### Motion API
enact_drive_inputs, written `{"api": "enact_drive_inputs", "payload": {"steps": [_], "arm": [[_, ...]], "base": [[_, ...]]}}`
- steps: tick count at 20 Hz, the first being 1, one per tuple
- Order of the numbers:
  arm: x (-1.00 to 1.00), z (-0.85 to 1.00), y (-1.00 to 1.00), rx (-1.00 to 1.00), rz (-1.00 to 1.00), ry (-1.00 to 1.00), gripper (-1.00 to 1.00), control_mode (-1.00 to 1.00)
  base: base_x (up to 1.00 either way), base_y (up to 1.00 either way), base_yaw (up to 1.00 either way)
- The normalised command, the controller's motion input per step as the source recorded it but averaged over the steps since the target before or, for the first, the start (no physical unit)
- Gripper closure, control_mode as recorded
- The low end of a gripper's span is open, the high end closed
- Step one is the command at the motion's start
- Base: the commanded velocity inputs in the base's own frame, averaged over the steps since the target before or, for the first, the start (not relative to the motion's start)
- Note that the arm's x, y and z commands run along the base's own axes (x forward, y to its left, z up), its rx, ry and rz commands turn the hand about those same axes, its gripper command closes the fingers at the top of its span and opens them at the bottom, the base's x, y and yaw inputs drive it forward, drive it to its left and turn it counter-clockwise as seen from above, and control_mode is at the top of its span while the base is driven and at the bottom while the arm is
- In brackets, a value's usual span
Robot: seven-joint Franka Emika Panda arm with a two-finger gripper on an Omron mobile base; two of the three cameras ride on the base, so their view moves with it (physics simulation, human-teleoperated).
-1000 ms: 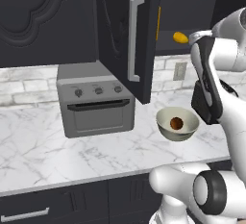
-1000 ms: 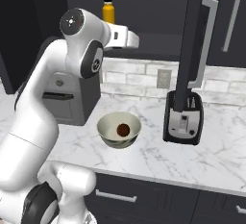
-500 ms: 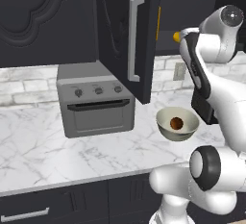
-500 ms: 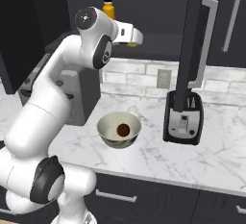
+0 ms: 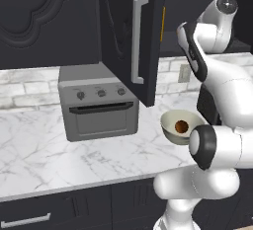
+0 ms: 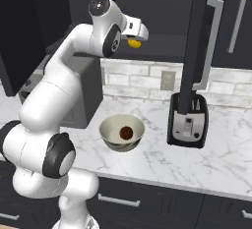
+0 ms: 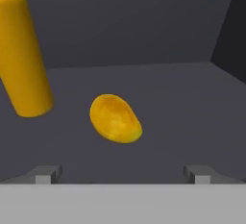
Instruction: Open the cabinet. Pick the orange and mango from the cabinet and place them into the bowl. Then close the cabinet.
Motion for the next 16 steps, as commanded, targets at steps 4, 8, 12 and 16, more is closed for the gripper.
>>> {"api": "enact_drive_inputs", "payload": {"steps": [4,8,12,16], "arm": [[0.00,-0.14,0.00,0.01,0.00,0.00,-1.00,-1.00],[0.05,-0.33,0.00,0.00,0.00,0.00,-1.00,-1.00],[0.22,-0.26,0.00,0.03,0.00,0.00,-1.00,-1.00],[0.37,-0.13,0.00,0.02,0.00,0.00,-1.00,-1.00]], "base": [[0.00,0.00,0.00],[0.00,0.00,0.00],[0.00,0.00,0.00],[0.00,0.00,0.00]]}}
